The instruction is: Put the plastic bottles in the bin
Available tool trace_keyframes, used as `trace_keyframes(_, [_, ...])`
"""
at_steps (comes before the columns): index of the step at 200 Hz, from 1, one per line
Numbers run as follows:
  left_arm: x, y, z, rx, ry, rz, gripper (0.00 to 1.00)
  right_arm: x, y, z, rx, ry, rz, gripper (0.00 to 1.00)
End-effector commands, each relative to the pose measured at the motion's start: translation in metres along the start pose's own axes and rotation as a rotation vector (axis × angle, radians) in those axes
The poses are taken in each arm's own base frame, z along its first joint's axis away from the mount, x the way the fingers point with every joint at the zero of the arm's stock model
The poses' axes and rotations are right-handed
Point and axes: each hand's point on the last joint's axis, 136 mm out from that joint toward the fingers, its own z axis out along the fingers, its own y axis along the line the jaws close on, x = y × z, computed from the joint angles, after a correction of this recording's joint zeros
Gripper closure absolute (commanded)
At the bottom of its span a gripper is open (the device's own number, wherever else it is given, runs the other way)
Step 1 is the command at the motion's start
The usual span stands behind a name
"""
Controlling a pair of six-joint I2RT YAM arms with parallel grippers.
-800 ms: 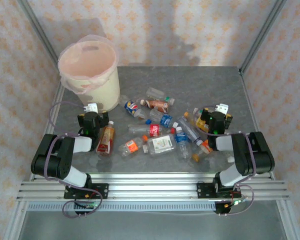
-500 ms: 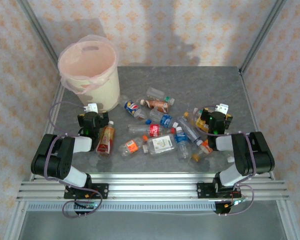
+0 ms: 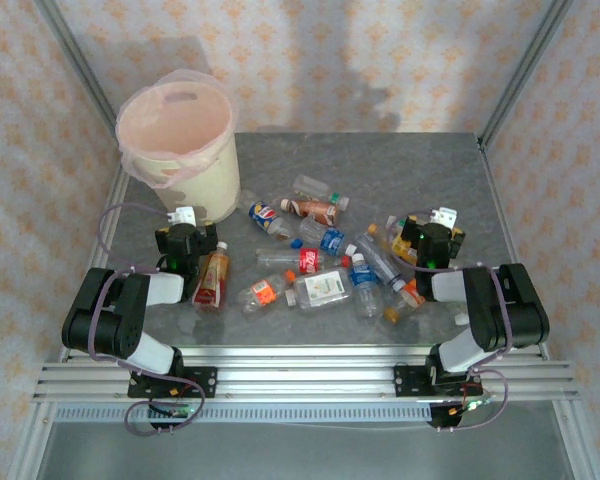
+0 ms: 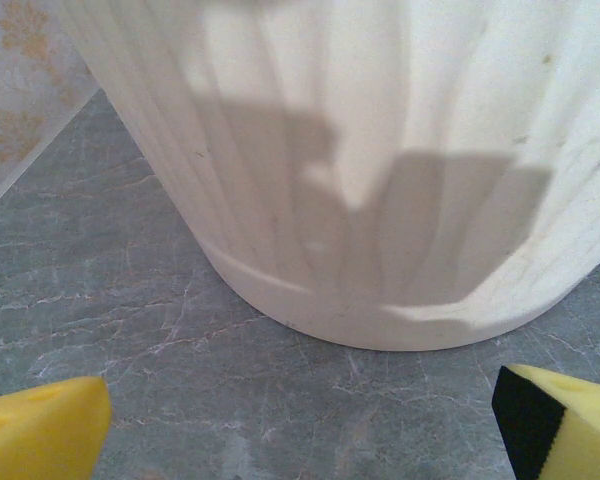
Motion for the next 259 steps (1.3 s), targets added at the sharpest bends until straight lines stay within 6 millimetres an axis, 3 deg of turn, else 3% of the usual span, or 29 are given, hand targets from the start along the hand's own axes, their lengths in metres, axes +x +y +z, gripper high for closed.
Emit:
trace_keyframes(1, [-0.021,0.004,0.001,-0.022,-0.06,-0.037,0.0,-0.007,0.001,0.003,-0.002,-0.015,0.025,0.01])
trace_keyframes(125, [-0.021,0.004,0.001,-0.021,-0.061,-0.039,0.0,-0.007,0.001,0.003,-0.002,-0.015,0.025,0.01])
trace_keyframes(148, [-0.026,0.012,-0.002,-0.064,-0.068,-0.063,0.0,-0.007,0.001,0.002,-0.002,-0.014,0.025,0.01])
trace_keyframes(189, [-0.047,0.026,-0.024,-0.102,-0.102,-0.096,0.0,-0.009,0.0,0.002,0.001,-0.022,0.026,0.01])
trace_keyframes(230, [-0.072,0.045,-0.05,-0.16,-0.132,-0.151,0.0,-0.033,-0.004,-0.009,0.023,-0.013,0.028,0.01])
trace_keyframes(259, [-0.082,0.069,-0.076,-0.252,-0.161,-0.242,0.0,-0.051,-0.013,-0.026,0.049,-0.047,0.049,0.01])
